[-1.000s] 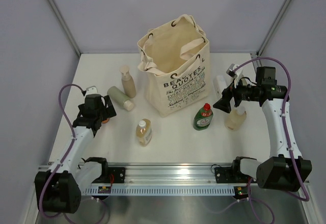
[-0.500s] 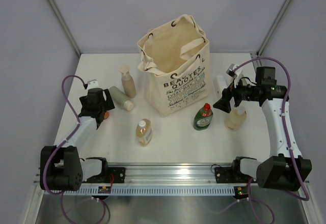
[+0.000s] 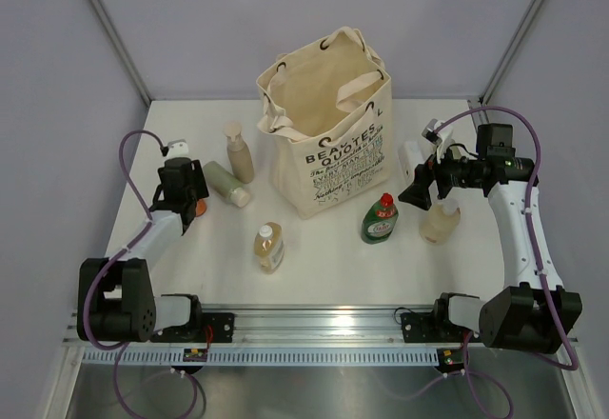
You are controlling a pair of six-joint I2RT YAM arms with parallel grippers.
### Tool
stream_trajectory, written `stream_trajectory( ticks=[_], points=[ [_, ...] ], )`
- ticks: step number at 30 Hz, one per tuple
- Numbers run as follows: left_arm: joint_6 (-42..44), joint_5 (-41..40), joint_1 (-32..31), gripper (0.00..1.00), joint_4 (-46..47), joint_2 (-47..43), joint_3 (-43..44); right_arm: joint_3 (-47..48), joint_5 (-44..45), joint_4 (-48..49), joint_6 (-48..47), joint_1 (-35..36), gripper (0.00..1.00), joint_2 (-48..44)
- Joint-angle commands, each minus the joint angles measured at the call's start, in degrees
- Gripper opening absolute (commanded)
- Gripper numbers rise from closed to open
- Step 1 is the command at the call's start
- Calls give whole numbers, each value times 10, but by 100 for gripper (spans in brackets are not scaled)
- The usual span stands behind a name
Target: Place the personal care products into the canvas bag
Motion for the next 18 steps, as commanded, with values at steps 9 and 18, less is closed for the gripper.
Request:
stream_trajectory(
  ticks=[9,18],
  points=[
    [41,101,8,0,36,-31,32,24,4,-8,-5,2,100,-3],
    [-95,178,8,0,-142,-166,91,24,-6,-15,2,2,100,-9]
  ],
)
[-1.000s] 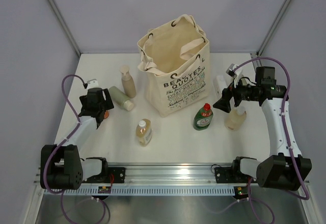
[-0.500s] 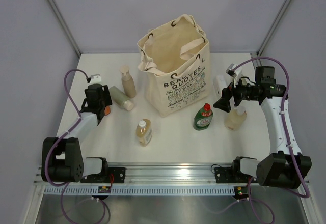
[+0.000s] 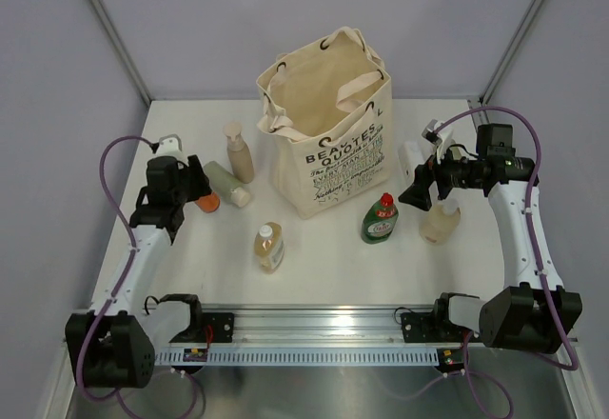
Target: Place the personal care products into the canvas bag
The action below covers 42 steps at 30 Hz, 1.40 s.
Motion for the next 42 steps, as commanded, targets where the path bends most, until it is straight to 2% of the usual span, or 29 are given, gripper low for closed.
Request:
stream_trajectory(
  ticks=[1,8,12,19,24,28,31,35,36,40,42],
  points=[
    [-90,48,1,0,-21,-69,62,22,-9,-8,2,2,100,-10],
    [-176,198,1,0,-93,-122,90,41,-29,-27,3,2,99,-2],
    [-232,273,1,0,-125,-136,167,48,-47,-29,12,2,100,4],
    [-344,315,-8,0,-105,-119,319,64,-71,-33,21,2,99,19],
    [-436,309,-43,0,-17,-57,409,62,-81,-32,23,2,99,23],
    [-426,268,-94,0,10,45,501,61,-87,-38,17,2,99,24],
    [-393,227,-143,0,12,111,601,54,-91,-42,8,2,99,20],
    [-346,169,-195,0,15,254,719,32,-104,-37,11,2,99,13],
    [-317,136,-202,0,-2,281,744,28,-108,-33,13,2,99,11],
    [-252,90,-254,0,-61,417,912,15,-116,-26,15,2,99,-1],
    [-195,55,-278,0,-69,473,944,3,-111,-19,16,2,99,-8]
  ],
)
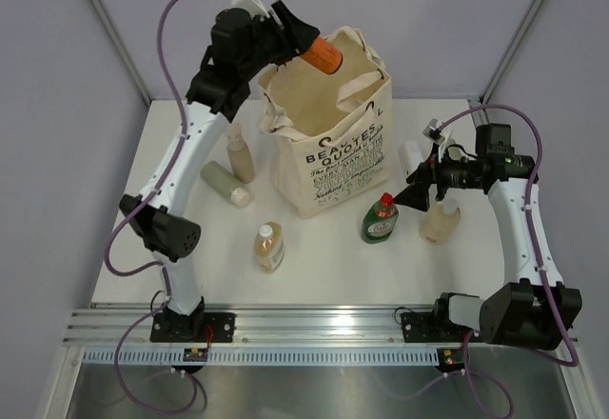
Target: Place the personal care products into the canvas bag
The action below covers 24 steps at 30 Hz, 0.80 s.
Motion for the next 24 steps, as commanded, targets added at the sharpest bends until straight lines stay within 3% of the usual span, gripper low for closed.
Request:
stream_trajectory(
  ticks=[1,7,13,17,19,24],
  points=[
    [103,-78,-56,0,30,51,83,-16,-20,15,1,2,99,-24],
    [250,-171,-113,0,42,109,69,-22,-15,15,1,2,99,-30],
    [274,-95,-122,2,74,124,-12,-30,-3,16,-2,2,99,-28],
    [284,-94,-130,16,70,148,-41,-28,0,26,6,2,100,-22],
    [271,-100,-130,36,75,152,-67,-24,7,27,7,2,100,-20],
    [258,-97,-130,66,71,159,-80,-23,34,10,-20,2,99,-6]
  ],
)
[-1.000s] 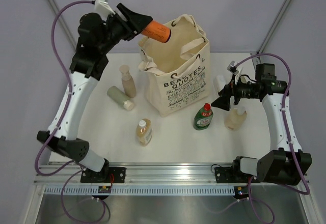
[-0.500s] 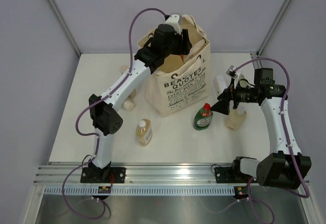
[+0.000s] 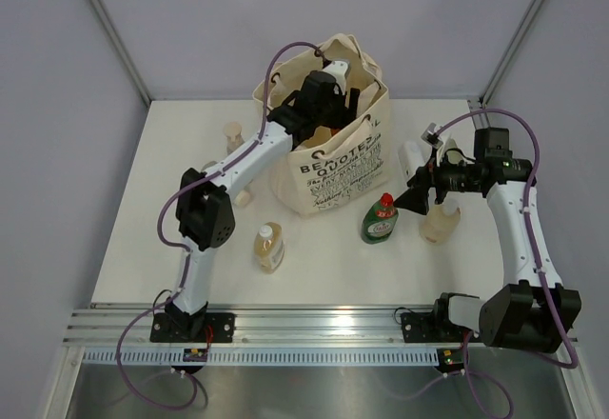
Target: Place the personal care products into the canvas bag
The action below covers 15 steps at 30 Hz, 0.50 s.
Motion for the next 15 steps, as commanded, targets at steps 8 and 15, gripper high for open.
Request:
stream_trajectory(
  ticks=[8,15],
  points=[
    [3,43,-1,92,91,-29,1,-3,26,-88,-199,19,100,62],
    [28,49,0,99,72,-99,-4,-12,47,-141,-466,20,99,69]
  ],
)
